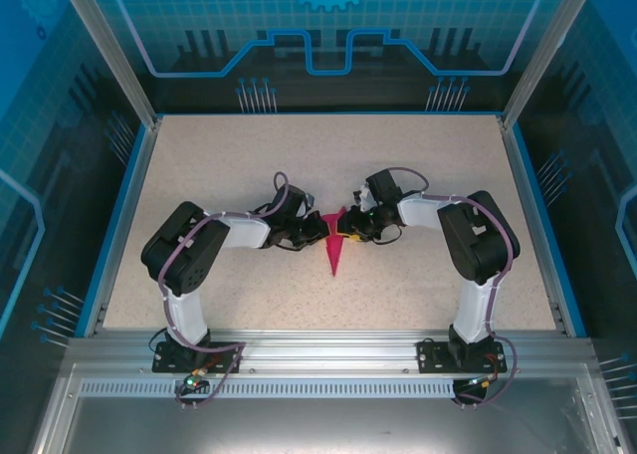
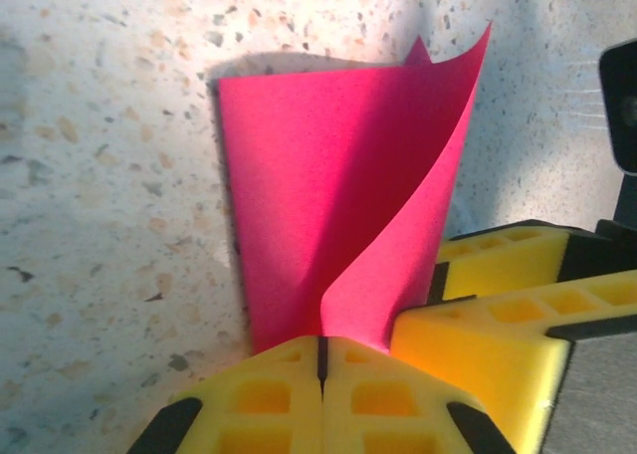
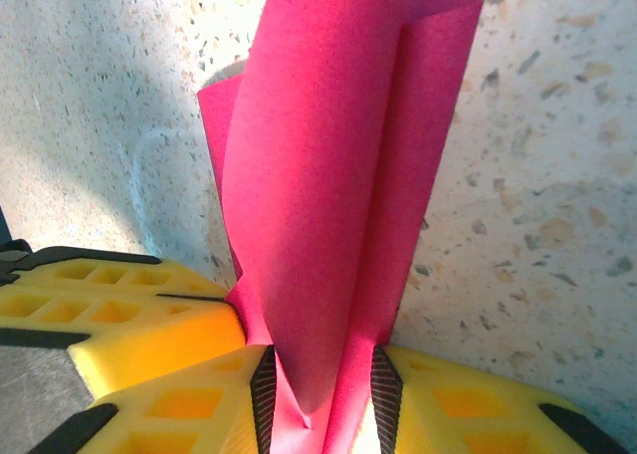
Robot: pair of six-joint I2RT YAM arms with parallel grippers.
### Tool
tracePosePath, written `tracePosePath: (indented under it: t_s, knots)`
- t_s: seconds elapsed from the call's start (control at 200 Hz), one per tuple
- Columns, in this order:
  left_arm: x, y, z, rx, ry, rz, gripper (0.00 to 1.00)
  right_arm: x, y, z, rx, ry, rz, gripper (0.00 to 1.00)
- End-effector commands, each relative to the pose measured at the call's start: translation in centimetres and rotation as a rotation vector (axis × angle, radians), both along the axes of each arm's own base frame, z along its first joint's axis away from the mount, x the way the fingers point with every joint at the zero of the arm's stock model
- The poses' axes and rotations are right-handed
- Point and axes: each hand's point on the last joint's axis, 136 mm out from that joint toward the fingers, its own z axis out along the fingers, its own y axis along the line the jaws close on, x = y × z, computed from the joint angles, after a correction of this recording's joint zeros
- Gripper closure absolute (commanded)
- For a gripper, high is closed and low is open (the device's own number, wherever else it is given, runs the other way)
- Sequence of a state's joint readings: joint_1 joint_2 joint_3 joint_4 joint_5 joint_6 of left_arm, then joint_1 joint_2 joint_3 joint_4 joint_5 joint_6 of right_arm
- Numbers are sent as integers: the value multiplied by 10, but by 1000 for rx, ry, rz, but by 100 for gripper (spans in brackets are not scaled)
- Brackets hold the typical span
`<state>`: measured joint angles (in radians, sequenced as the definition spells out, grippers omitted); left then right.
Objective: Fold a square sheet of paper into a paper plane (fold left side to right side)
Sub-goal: Fold the wing for the fifth time at the center of the table.
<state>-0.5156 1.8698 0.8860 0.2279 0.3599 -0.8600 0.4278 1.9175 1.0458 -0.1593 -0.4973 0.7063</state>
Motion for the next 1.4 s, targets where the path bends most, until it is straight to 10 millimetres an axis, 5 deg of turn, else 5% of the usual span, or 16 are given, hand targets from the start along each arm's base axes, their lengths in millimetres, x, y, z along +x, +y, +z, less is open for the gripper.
tracePosePath:
  t_s: [0.0,0.275,0.595,0.825,1.05,1.396]
  knots:
    - [6,7,-9,41,6,8,98,-18,0,-23,-62,61,31,65]
    - [3,10,-22,61,31,8,98,-16,2,-16,-50,41,40,64]
    - [-1,12,-32,73,60,9,98,-12,-12,25,-26,-62,29,55]
    - [-3,12,-35,80,68,7,99,-18,1,43,91,-63,32,72]
    - [-4,16,-38,101,79,19,99,0,12,42,105,-69,28,75]
    - [-3,20,-38,122,79,34,100,1,15,22,91,-34,38,75]
